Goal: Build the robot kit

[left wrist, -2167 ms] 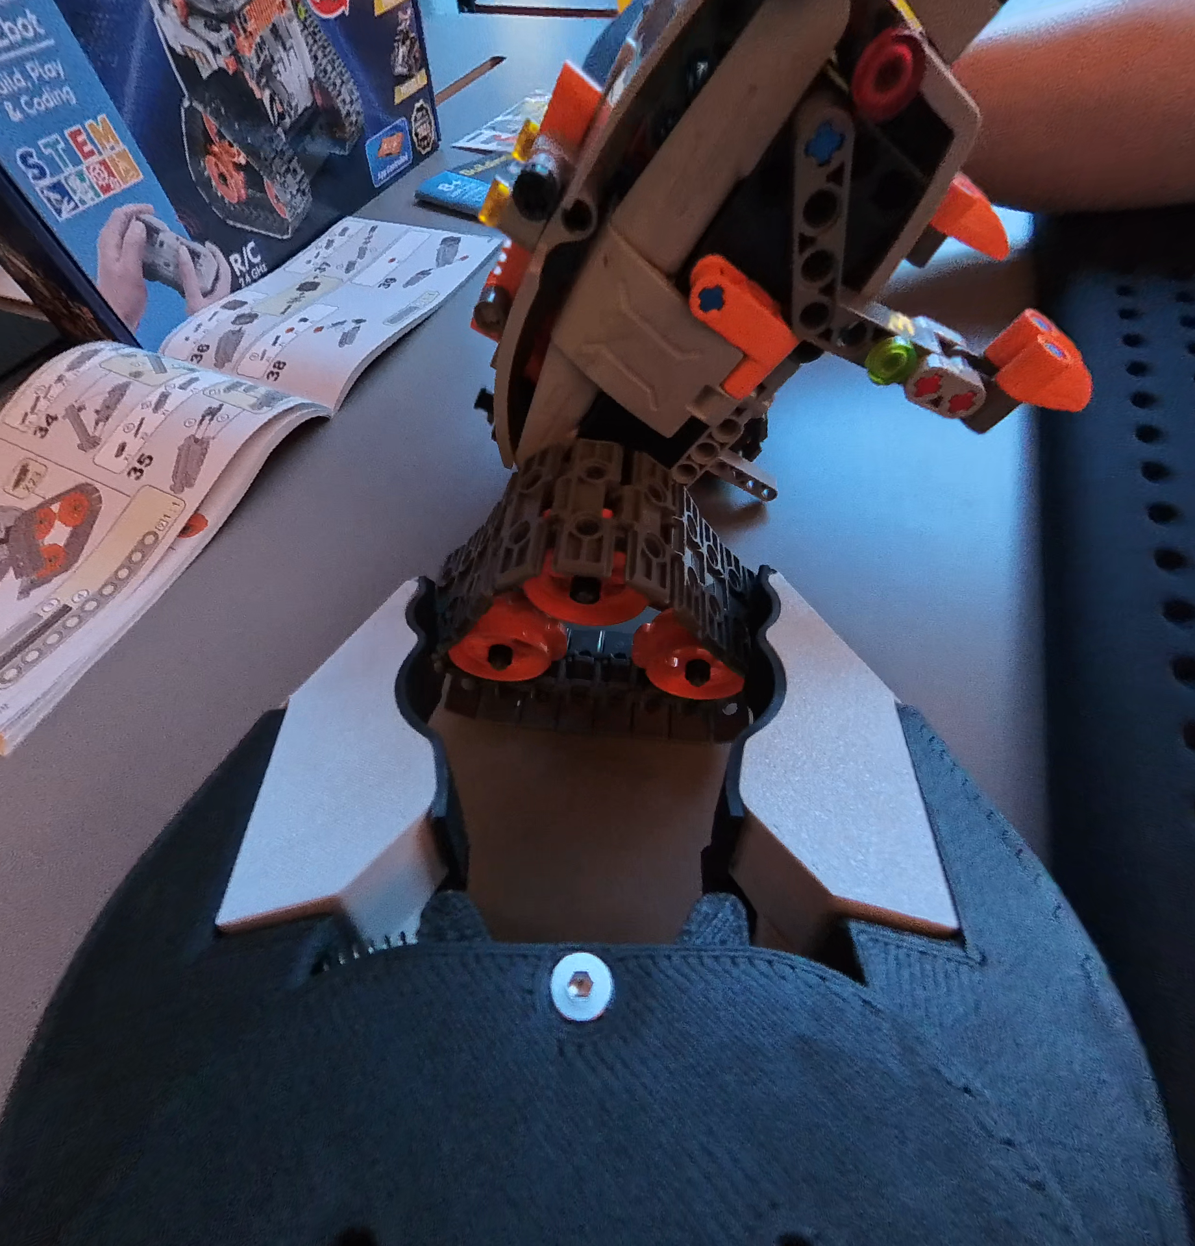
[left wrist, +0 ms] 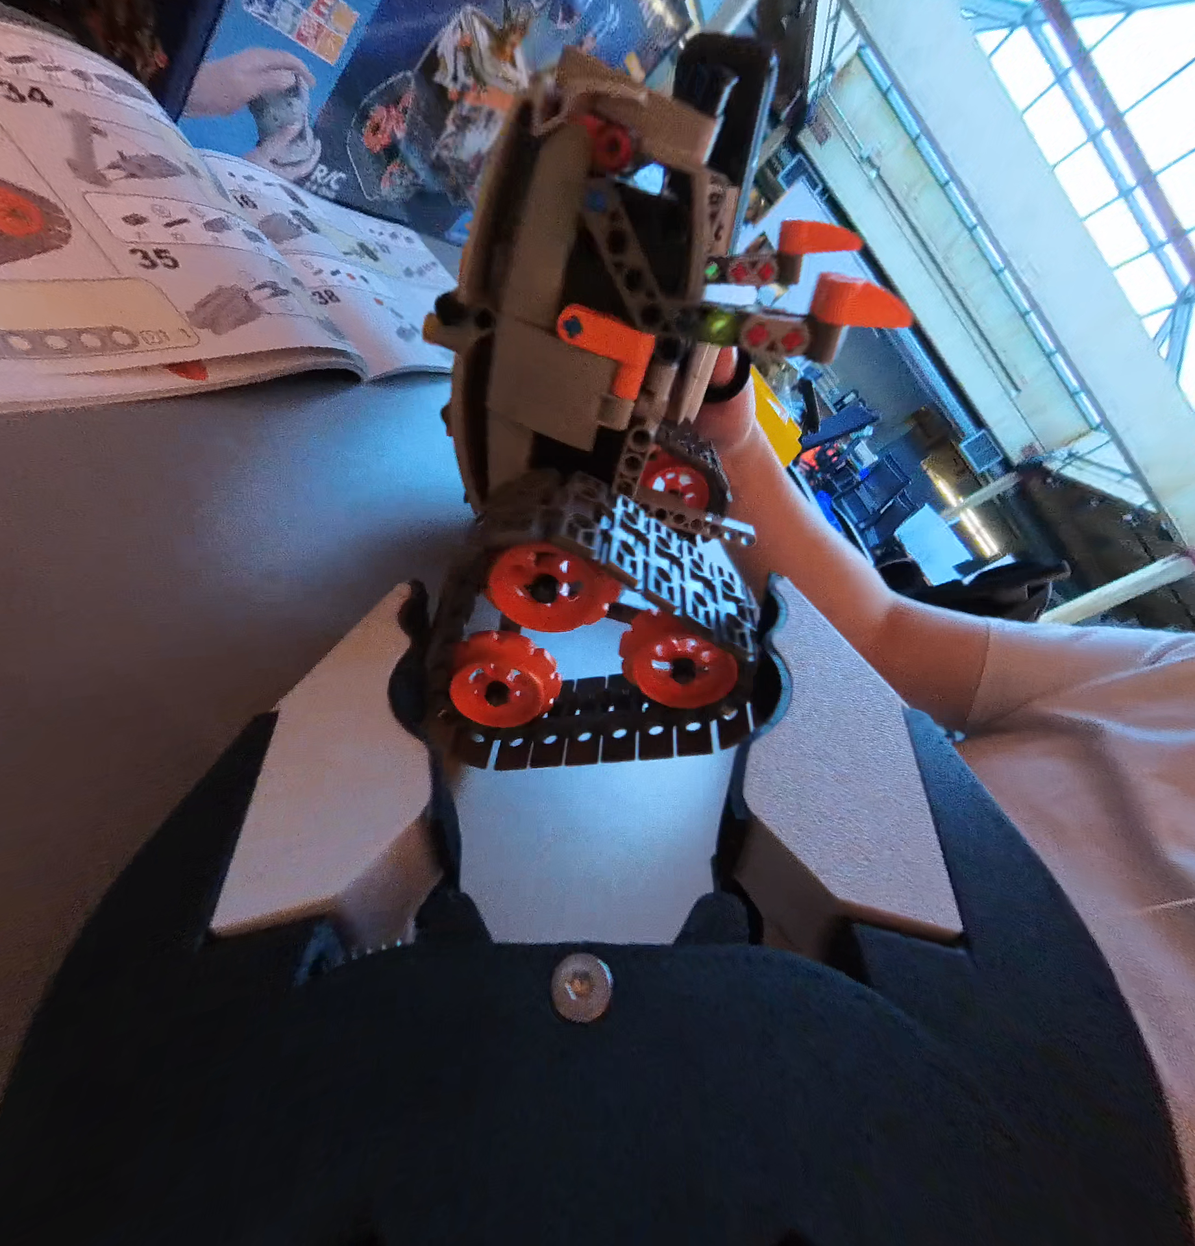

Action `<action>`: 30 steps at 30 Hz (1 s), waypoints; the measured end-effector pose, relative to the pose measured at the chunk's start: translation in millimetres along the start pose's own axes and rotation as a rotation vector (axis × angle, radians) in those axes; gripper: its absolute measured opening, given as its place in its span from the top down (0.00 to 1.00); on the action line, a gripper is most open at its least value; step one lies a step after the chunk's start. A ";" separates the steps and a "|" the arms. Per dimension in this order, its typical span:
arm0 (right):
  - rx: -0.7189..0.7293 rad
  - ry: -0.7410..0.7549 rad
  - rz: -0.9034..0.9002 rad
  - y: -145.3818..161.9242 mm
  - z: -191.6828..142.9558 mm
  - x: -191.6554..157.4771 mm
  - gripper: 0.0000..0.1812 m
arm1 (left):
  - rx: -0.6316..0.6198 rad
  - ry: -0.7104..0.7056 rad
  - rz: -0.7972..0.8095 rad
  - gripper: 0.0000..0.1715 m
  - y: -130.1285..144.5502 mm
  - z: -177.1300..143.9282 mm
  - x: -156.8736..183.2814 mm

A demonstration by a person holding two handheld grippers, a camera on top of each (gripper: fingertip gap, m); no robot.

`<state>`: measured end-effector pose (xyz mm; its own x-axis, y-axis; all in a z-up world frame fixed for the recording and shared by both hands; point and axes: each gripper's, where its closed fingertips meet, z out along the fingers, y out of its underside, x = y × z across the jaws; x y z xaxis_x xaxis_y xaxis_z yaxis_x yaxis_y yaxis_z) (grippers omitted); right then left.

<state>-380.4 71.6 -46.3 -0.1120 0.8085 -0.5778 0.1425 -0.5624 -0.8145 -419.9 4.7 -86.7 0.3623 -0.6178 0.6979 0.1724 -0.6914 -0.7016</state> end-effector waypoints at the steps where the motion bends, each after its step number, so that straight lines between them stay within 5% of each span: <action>1: -0.002 -0.005 -0.015 0.1 0.3 -1.7 0.72 | -0.020 0.002 -0.001 0.44 4.2 1.7 -2.4; 4: -0.011 -0.013 -0.040 2.8 1.8 -2.8 0.62 | -0.084 0.026 -0.010 0.36 17.8 8.8 0.8; 7: -0.008 -0.038 -0.029 2.7 2.6 -6.4 0.68 | -0.093 0.029 0.019 0.35 20.8 9.4 5.6; 10: -0.010 -0.007 -0.032 0.2 2.0 -4.5 0.73 | -0.088 0.063 0.050 0.21 26.9 15.5 17.5; 15: -0.014 -0.010 -0.066 1.1 0.3 -8.2 0.71 | -0.177 0.006 0.118 0.30 37.8 21.8 9.8; 23: -0.046 -0.096 -0.125 12.1 -7.1 -19.0 0.52 | -0.218 -0.003 0.241 0.30 45.9 21.7 12.3; 30: -0.070 -0.048 -0.185 19.0 -12.3 -7.6 0.47 | -0.207 0.015 0.209 0.30 43.3 21.1 12.0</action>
<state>-364.8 56.9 -56.7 -0.1887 0.8869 -0.4217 0.1829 -0.3902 -0.9024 -388.8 -24.7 -111.7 0.3564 -0.7591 0.5447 -0.0951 -0.6095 -0.7871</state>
